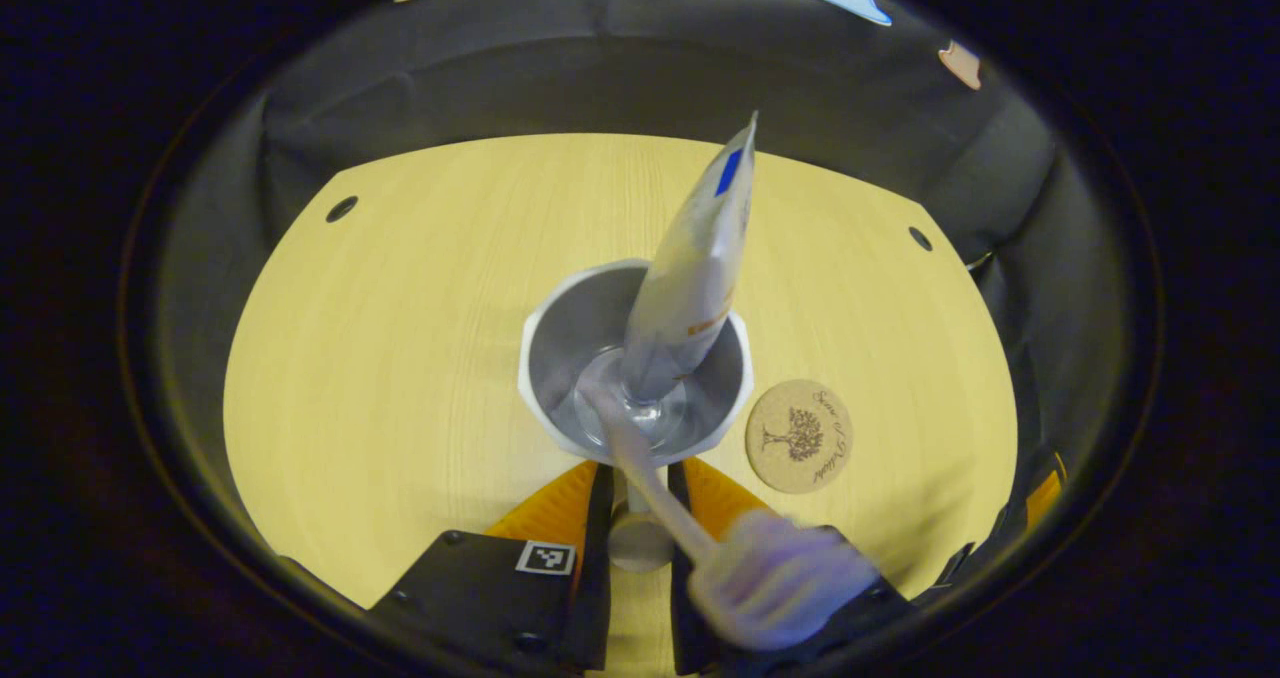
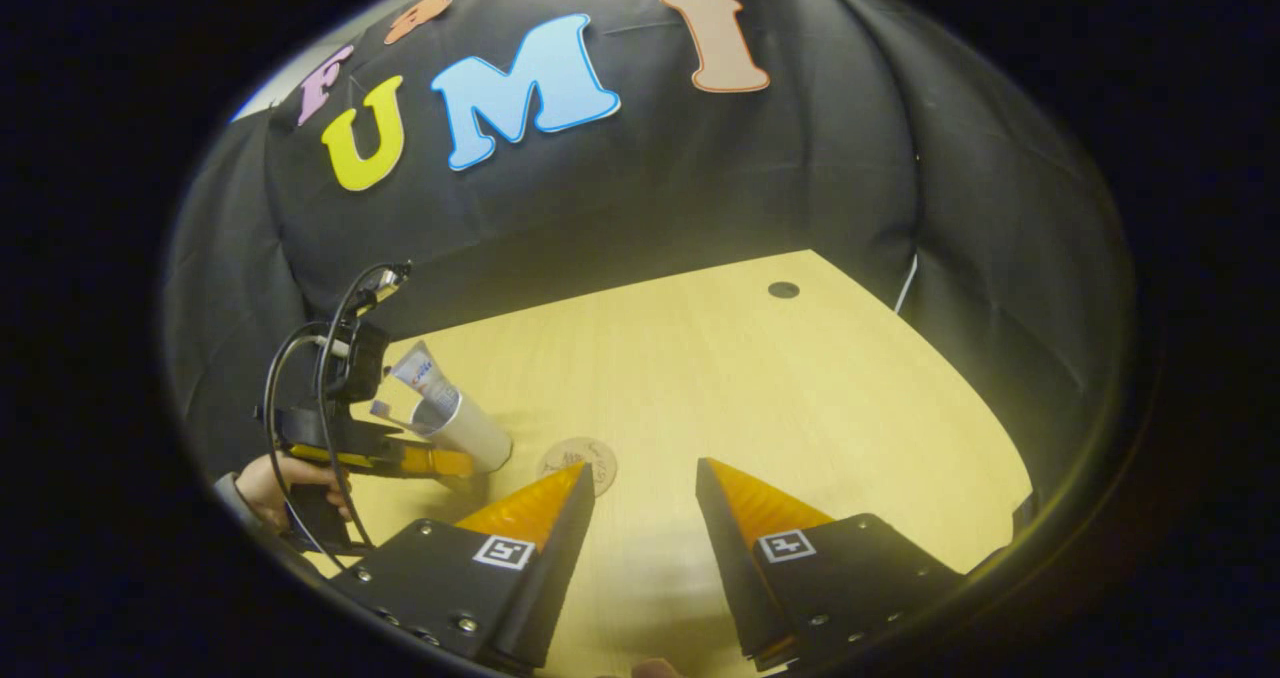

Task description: Put the toothbrush and toothpaste on the desktop into the cup, then pick up the cup and place it on the coaster on the desktop.

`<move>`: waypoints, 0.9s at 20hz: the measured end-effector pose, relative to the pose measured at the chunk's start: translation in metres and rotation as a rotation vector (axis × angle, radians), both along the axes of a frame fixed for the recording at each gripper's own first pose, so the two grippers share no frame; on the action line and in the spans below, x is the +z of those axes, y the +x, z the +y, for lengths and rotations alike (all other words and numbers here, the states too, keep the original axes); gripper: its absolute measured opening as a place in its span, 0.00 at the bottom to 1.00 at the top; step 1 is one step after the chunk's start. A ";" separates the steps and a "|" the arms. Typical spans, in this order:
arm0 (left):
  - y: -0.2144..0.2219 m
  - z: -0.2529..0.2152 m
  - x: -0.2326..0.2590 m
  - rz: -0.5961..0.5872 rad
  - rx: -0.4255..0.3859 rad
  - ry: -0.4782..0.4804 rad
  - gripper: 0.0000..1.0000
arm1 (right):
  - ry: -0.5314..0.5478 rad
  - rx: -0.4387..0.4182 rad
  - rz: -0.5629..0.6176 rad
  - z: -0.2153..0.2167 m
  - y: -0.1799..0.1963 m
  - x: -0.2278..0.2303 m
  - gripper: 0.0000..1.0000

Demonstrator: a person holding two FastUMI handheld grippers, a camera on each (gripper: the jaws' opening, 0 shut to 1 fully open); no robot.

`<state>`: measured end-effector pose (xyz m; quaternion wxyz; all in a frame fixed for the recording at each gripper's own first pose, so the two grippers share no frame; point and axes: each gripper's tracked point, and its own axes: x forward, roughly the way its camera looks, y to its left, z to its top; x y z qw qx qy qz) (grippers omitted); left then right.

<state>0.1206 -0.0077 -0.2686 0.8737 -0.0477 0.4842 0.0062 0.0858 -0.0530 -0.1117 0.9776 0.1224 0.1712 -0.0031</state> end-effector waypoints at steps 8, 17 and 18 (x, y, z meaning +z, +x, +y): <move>-0.002 -0.043 0.016 -0.023 -0.091 -0.015 0.31 | 0.001 -0.011 -0.012 -0.003 -0.007 0.002 0.66; -0.005 -0.097 0.021 0.023 -0.204 -0.020 0.31 | 0.013 -0.039 -0.003 -0.015 -0.017 -0.002 0.66; -0.003 -0.101 0.023 0.028 -0.212 -0.018 0.31 | 0.015 -0.044 0.001 -0.017 -0.019 -0.003 0.66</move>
